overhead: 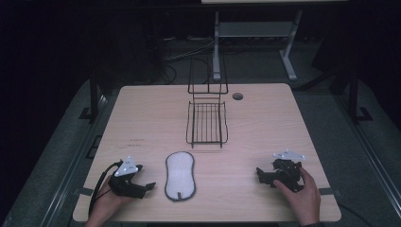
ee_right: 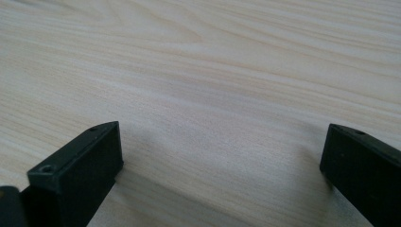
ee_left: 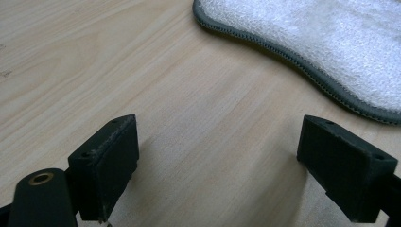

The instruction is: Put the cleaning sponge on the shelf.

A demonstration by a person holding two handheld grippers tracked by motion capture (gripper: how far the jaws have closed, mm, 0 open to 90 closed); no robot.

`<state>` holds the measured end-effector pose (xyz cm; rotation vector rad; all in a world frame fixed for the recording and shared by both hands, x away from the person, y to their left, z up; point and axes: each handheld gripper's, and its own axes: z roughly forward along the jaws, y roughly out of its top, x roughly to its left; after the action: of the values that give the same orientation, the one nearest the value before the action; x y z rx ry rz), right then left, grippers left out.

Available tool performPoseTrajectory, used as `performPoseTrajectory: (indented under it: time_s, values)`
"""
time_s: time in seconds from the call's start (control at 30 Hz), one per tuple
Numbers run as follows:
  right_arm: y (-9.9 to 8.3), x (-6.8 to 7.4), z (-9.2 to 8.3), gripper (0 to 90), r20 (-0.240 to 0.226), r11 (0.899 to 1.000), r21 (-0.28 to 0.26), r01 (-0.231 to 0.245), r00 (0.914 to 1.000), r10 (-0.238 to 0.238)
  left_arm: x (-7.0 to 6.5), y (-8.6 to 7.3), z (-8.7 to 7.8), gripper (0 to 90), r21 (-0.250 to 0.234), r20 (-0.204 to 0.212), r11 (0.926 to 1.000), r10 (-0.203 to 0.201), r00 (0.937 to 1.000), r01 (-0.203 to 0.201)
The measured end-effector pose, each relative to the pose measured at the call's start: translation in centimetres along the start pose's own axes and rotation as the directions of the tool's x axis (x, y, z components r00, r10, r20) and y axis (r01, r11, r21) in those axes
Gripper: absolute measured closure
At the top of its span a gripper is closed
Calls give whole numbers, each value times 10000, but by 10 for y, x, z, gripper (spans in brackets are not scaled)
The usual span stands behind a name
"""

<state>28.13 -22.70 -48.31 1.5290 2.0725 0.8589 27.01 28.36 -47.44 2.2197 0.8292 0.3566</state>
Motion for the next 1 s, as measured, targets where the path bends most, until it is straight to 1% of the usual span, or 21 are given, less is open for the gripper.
performPoseTrajectory:
  time_s: [0.17,0.27,0.33,0.43,0.47,0.5,0.53,0.63,0.73,0.77,0.8,0.87,0.9,0.97,1.0]
  values:
    - [0,0,0,0,1,10000,1,2,10000,-2,0,0,0,127,-10,22,10000,-20,10000,20]
    - [0,0,0,0,1,10000,2,0,10000,0,2,1,-2,142,48,103,9997,-225,9997,225]
    - [0,0,0,0,4,10000,-5,10,10000,-10,3,2,-3,153,29,151,9996,-282,9995,282]
    - [0,0,0,0,1,10000,-3,4,10000,-4,4,5,-5,240,-30,210,9995,-308,9993,309]
    - [0,0,0,0,4,10000,-1,1,10000,-1,5,9,-7,285,-31,382,9993,-360,9986,361]
    - [0,0,0,0,-2,10000,5,-6,10000,6,5,9,-7,338,-31,382,9993,-360,9986,361]
    - [0,0,0,0,-4,10000,3,-5,10000,5,6,12,-8,391,-132,595,9986,-500,9970,509]
    - [0,0,0,0,1,10000,0,11,10000,-11,6,18,-8,552,-32,763,9988,-490,9959,494]
    - [0,0,0,0,0,10000,-1,14,10000,-14,8,25,-8,695,34,958,9990,-451,9944,450]
    - [0,0,0,0,0,10000,-1,14,10000,-14,8,25,-8,740,34,958,9990,-451,9944,450]
    - [0,0,0,0,1,10000,0,16,10000,-16,9,29,-6,786,212,1061,9982,-572,9927,553]
    - [0,0,0,0,-1,10000,0,15,10000,-15,10,33,-4,870,300,1212,9977,-634,9906,602]
    - [0,0,0,0,1,10000,0,13,10000,-13,11,35,-3,894,367,1243,9973,-671,9900,630]
    - [0,0,0,0,-3,10000,1,10,10000,-10,11,37,-2,896,387,1263,9973,-668,9897,624]
    - [0,0,0,0,0,10000,1,12,10000,-12,11,39,-2,896,433,1341,9972,-665,9887,612]
